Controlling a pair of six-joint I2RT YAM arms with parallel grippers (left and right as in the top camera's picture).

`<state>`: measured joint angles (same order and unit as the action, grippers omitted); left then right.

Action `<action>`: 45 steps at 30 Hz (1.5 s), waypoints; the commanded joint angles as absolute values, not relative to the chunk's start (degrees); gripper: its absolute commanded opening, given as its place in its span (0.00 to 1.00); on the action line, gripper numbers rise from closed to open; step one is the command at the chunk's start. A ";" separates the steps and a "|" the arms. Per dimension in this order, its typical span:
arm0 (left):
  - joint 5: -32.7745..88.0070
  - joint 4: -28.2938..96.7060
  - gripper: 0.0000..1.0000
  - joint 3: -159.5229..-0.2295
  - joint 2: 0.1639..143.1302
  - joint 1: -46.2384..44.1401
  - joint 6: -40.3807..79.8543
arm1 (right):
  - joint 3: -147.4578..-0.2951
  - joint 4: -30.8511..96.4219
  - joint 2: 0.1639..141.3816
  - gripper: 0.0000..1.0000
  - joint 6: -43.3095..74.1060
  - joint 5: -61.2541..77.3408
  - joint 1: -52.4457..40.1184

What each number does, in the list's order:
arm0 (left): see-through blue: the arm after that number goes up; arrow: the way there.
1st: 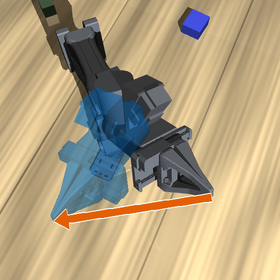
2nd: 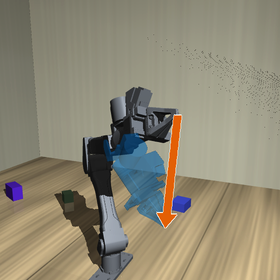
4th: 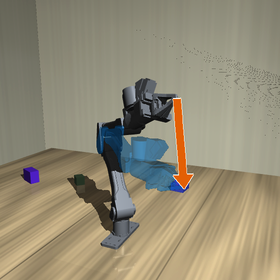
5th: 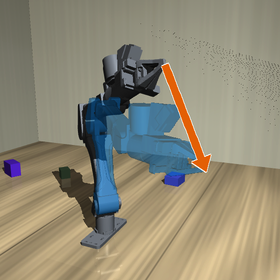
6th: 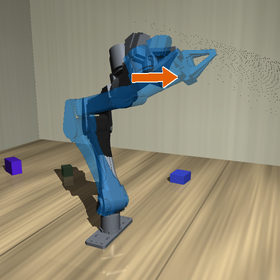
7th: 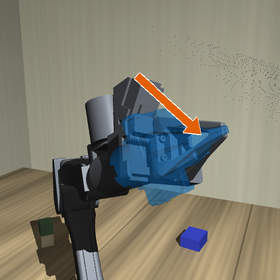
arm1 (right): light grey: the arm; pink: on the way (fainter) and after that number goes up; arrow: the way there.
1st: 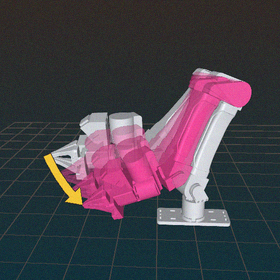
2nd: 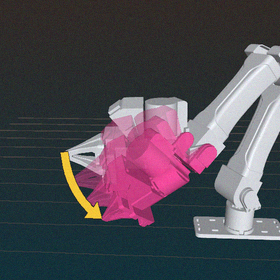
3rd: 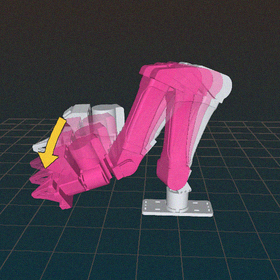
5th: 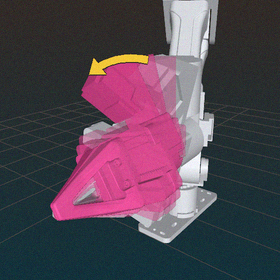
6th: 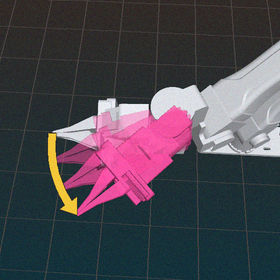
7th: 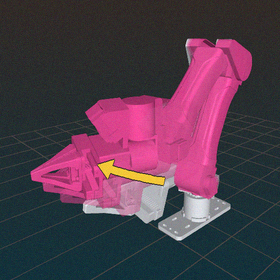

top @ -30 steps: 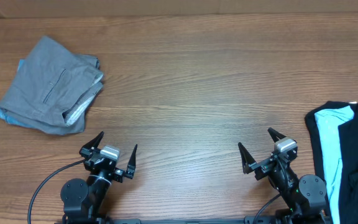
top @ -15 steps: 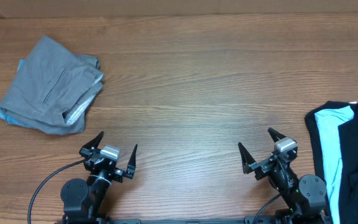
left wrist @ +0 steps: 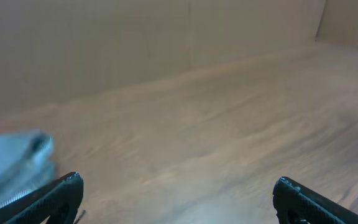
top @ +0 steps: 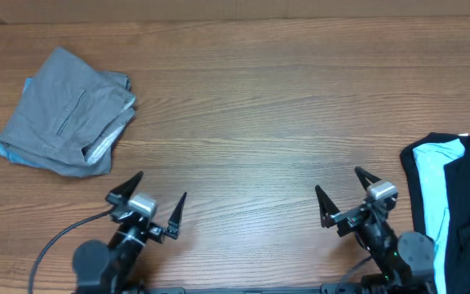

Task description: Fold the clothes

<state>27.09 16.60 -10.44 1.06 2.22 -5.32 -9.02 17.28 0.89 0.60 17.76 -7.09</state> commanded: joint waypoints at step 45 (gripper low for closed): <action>27.70 69.19 1.00 -86.94 71.16 1.78 -0.01 | -77.23 50.22 103.24 0.82 27.03 3.42 43.31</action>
<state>27.03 69.12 -85.56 71.16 2.22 0.08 -76.09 50.26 100.31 25.17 6.63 42.33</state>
